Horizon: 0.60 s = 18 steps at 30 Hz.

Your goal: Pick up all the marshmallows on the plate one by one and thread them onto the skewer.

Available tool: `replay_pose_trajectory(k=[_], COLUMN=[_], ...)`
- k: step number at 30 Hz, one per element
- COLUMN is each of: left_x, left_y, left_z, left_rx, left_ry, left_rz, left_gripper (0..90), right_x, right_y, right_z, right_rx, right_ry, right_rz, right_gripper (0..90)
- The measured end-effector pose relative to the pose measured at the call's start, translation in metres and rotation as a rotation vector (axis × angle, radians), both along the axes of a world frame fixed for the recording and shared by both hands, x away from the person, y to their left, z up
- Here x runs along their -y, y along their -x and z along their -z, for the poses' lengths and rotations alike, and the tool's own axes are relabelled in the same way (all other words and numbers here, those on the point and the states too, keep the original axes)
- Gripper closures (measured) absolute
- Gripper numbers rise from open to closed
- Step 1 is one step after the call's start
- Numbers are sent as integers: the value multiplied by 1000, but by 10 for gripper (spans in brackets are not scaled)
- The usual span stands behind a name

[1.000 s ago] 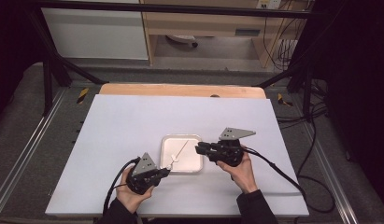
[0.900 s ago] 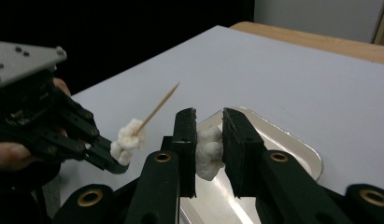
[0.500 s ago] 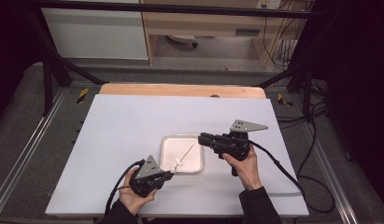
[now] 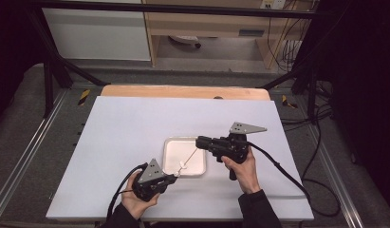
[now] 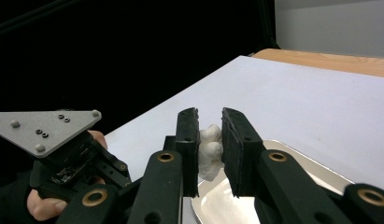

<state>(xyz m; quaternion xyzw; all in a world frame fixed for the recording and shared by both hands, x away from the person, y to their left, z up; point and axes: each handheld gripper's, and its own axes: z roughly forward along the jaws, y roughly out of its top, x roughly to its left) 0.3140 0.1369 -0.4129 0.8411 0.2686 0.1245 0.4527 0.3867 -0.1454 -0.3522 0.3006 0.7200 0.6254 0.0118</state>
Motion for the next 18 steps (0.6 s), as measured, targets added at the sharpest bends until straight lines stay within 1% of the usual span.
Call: replay_pose_trajectory(k=[1,4,6,7,8,12,13,14,18], left_x=[0,-1,-1,-1,-1,-2,-2,-3,-3], left_y=[0,0,1,1,1,2,2,2,3], left_z=[0,0,0,1,1,1,1,2,2], left_rx=[1,0,5,4,0,6,13,16,20], left_ry=[4,10,16,27,39,47,50,58,73], left_rz=[-1,-8,-12,-12,-16,-31,-38,-44,-53], left_gripper=[893,893,894,893,893,894,894,894,894], right_x=[0,-1,-3,-3,-4,-8,-9,-10,-14], right_y=[0,1,2,2,3,4,4,5,6], right_z=[0,1,2,2,3,5,6,7,9], right_rx=[-3,-9,-18,-18,-20,-18,-17,-17,-20], right_ry=[-9,-13,-24,-30,-38,-59,-65,-68,-102], right_rz=[-5,-3,-5,-5,-1,17,21,30,41], right_gripper=[773,779,784,786,788,795,796,797,802])
